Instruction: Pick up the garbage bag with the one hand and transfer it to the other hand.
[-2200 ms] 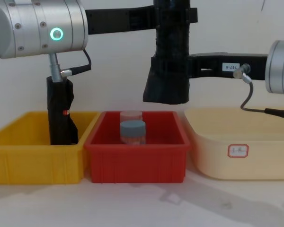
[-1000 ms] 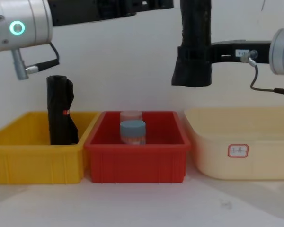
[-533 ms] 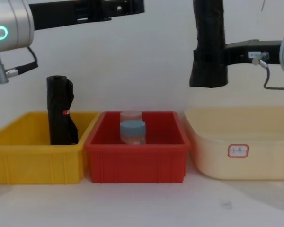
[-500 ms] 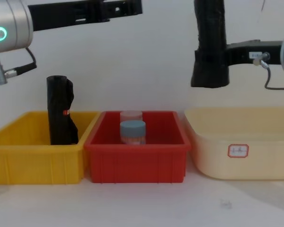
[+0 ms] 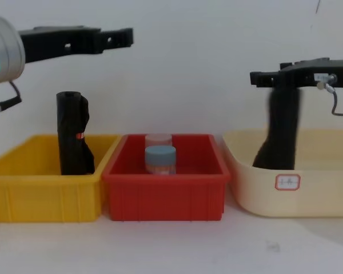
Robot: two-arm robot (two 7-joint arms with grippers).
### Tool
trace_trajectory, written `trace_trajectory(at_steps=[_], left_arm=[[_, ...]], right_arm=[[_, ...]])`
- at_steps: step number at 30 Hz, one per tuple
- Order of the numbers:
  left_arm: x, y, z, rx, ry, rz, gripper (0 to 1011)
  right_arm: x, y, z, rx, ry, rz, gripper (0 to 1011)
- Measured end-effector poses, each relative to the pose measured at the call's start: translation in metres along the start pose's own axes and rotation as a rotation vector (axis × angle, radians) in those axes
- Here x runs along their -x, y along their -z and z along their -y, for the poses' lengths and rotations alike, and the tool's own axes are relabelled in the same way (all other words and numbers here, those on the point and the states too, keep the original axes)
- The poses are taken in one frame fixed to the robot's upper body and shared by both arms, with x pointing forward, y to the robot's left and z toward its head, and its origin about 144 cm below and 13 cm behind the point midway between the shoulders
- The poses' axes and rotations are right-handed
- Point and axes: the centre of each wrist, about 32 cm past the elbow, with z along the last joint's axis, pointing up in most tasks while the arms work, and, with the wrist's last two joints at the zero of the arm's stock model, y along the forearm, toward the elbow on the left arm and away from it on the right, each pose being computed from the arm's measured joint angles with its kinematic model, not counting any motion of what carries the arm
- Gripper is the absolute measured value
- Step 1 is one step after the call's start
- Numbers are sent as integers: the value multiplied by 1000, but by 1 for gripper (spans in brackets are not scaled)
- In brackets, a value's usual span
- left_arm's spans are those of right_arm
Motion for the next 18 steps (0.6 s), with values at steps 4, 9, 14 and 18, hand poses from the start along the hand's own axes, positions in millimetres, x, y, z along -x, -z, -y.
trace_trajectory(at_steps=[4, 9, 14, 18], left_arm=[[-3, 6, 1, -14, -45, 18, 1001], [-5, 11, 2, -26, -87, 35, 1001], [-6, 14, 3, -32, -110, 44, 1001], [-7, 15, 3, -36, -124, 51, 1001]], right_arm=[[-1, 1, 0, 1, 5, 0, 835], [0, 0, 1, -2, -1, 1, 978], [2, -1, 2, -4, -10, 0, 1001], [3, -2, 2, -4, -15, 0, 1002]])
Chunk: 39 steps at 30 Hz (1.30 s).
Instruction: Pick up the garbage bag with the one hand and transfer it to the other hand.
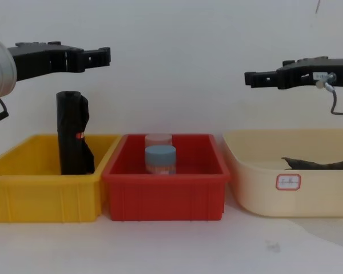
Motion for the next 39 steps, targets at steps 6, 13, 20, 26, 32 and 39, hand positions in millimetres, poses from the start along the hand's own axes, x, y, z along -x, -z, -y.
trace_trajectory(at_steps=[6, 13, 20, 26, 32, 39], left_arm=[[-1, 2, 0, -5, -15, 7, 1001], [-1, 3, 1, -8, -27, 12, 1001], [-2, 4, 1, -9, -32, 14, 1001], [-2, 4, 1, -10, -35, 16, 1001], [-2, 4, 1, -10, -36, 16, 1001], [-2, 5, 1, -11, -37, 16, 1002]], right_arm=[[1, -1, 1, 3, -9, 3, 1001], [5, -3, 0, 13, -58, 10, 1001], [11, -9, -4, 29, -147, 14, 1001], [15, -14, -11, 45, -226, 13, 1002], [22, -20, -24, 76, -316, 7, 1001], [31, -24, -39, 114, -388, 2, 1002]])
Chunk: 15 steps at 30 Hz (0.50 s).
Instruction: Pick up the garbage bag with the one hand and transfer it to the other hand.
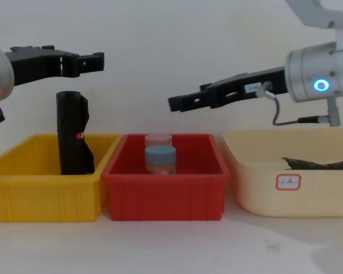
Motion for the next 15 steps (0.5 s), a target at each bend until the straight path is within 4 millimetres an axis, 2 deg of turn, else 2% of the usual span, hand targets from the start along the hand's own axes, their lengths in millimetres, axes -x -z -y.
trace_trajectory(at_steps=[15], left_arm=[[0, 0, 0, -1, -1, 1, 1001]], right_arm=[[0, 5, -28, 49, -51, 12, 1002]])
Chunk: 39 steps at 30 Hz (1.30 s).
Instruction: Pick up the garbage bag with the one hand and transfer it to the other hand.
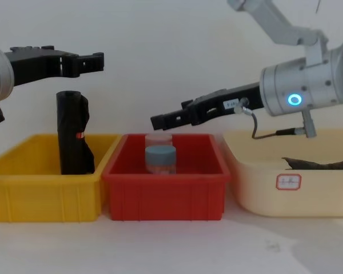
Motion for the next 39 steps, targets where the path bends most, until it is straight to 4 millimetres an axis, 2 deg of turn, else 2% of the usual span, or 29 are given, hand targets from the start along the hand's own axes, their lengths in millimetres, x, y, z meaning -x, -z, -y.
trace_trajectory(at_steps=[27, 39], left_arm=[[0, 0, 0, 0, 0, 0, 1001], [0, 0, 0, 0, 0, 0, 1001]], right_arm=[[-11, 13, -43, 46, 3, 59, 1001], [-14, 23, -54, 75, 14, 56, 1001]])
